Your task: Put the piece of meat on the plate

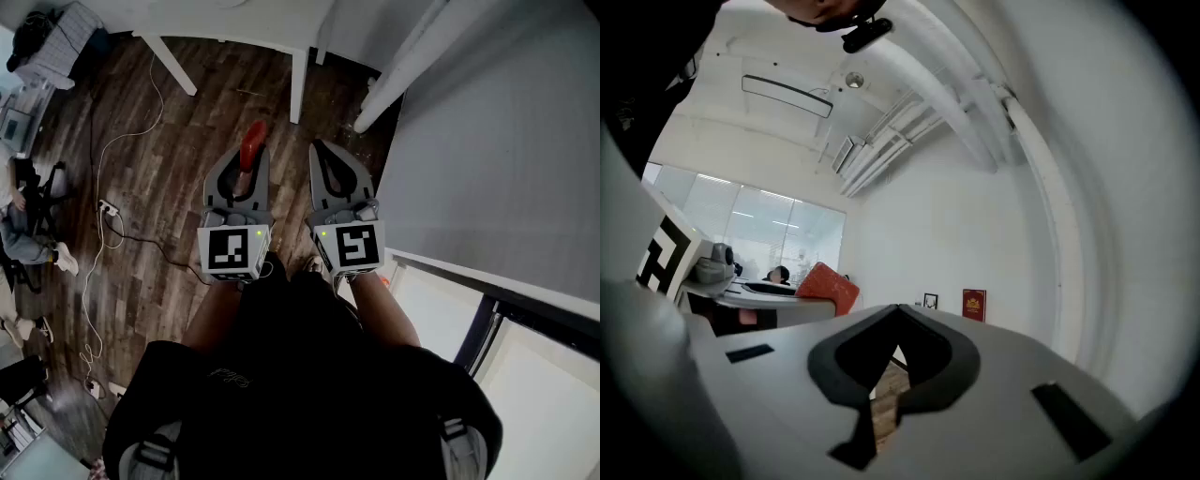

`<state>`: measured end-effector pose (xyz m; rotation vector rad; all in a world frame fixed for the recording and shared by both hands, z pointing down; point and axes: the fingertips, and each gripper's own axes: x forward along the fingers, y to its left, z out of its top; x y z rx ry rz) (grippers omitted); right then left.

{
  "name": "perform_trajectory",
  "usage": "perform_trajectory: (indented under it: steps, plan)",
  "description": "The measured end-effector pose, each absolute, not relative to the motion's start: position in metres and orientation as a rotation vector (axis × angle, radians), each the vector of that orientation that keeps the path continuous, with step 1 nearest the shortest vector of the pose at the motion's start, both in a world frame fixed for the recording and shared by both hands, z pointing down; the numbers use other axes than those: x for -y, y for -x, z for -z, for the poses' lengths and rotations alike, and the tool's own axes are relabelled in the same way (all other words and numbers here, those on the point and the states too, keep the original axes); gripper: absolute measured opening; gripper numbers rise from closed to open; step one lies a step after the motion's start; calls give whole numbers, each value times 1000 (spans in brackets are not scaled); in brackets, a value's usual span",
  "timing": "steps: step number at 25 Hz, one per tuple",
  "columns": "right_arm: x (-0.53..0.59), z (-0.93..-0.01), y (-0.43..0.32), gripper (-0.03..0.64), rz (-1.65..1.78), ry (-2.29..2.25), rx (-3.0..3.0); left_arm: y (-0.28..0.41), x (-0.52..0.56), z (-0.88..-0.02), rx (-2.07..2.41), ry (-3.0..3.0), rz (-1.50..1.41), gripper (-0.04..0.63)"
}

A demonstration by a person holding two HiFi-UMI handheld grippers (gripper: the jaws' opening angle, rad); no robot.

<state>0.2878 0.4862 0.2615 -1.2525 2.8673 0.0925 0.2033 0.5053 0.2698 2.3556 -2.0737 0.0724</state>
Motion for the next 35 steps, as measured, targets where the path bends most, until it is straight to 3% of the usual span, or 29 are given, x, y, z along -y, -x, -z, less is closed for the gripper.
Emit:
perform_trajectory:
  steps: [8, 22, 35]
  plan:
    - [-483, -268, -244, 20, -94, 1184, -2891, -170, -502, -272, 2059, -2332, -45, 89]
    - [-452, -275, -144, 20, -72, 1198, -2905, -44, -496, -283, 2126, -2277, -81, 89]
    - [-386, -280, -140, 20, -83, 1269, -2887, -5, -447, -306, 2105, -2266, -86, 89]
